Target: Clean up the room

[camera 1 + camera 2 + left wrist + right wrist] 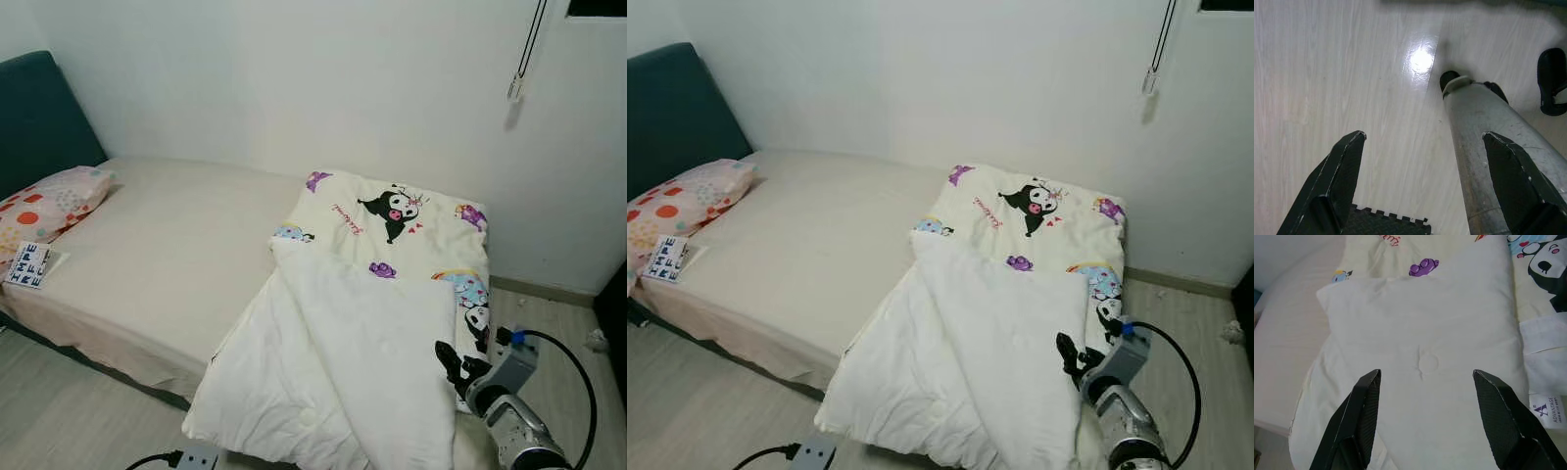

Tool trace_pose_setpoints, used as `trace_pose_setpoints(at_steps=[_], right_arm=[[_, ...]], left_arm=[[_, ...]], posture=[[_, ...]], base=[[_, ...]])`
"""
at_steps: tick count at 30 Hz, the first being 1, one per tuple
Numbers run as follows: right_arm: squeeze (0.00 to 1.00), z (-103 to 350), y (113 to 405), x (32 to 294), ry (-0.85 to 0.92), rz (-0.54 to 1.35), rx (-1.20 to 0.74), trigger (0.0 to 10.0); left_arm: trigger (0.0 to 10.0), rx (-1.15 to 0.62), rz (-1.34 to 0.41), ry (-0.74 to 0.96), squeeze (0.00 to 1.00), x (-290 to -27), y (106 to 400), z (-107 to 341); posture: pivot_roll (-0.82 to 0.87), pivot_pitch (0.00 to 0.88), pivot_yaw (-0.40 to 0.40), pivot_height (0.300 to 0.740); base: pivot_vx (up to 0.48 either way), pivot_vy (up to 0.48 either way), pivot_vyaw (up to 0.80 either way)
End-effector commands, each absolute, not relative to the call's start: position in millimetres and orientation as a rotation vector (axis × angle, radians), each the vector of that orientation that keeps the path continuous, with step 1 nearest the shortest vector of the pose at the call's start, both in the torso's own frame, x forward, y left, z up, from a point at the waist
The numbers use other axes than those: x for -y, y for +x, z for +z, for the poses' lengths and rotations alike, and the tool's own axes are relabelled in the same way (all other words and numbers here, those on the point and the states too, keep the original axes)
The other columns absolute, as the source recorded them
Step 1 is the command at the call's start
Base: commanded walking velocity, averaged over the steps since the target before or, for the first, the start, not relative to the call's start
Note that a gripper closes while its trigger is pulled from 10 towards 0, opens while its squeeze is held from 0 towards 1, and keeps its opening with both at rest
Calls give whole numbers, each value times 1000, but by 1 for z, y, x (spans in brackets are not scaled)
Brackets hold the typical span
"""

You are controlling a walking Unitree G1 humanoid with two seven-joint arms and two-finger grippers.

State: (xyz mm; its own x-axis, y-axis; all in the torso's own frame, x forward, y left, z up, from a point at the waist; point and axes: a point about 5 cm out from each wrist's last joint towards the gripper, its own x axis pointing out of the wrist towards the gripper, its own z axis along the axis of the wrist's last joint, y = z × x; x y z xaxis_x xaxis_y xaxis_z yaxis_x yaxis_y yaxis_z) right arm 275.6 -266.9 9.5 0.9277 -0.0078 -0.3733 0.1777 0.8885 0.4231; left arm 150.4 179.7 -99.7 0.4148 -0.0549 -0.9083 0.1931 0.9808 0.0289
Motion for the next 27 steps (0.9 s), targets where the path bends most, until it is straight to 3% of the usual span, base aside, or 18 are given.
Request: trace_pose_setpoints(at_steps=[1,9,17,27], right_arm=[[0,8,276,264,471,-89,-379,10000],[0,13,279,268,448,-90,-373,10000],[0,20,281,278,325,-89,-380,10000],[0,46,291,300,320,-98,-276,10000]], left_arm=[[10000,-1150,-152,155,0,-187,147,-100],[10000,-1134,-112,114,0,-188,148,-100],[10000,-878,103,-105,0,-205,199,-73],[10000,-755,96,-108,0,-220,223,-54]], posture=[[-191,0,96,635],[-189,0,90,600],[-182,0,82,565],[-133,75,107,530]], base=[[0,0,0],[0,0,0],[0,0,0],[0,0,0]])
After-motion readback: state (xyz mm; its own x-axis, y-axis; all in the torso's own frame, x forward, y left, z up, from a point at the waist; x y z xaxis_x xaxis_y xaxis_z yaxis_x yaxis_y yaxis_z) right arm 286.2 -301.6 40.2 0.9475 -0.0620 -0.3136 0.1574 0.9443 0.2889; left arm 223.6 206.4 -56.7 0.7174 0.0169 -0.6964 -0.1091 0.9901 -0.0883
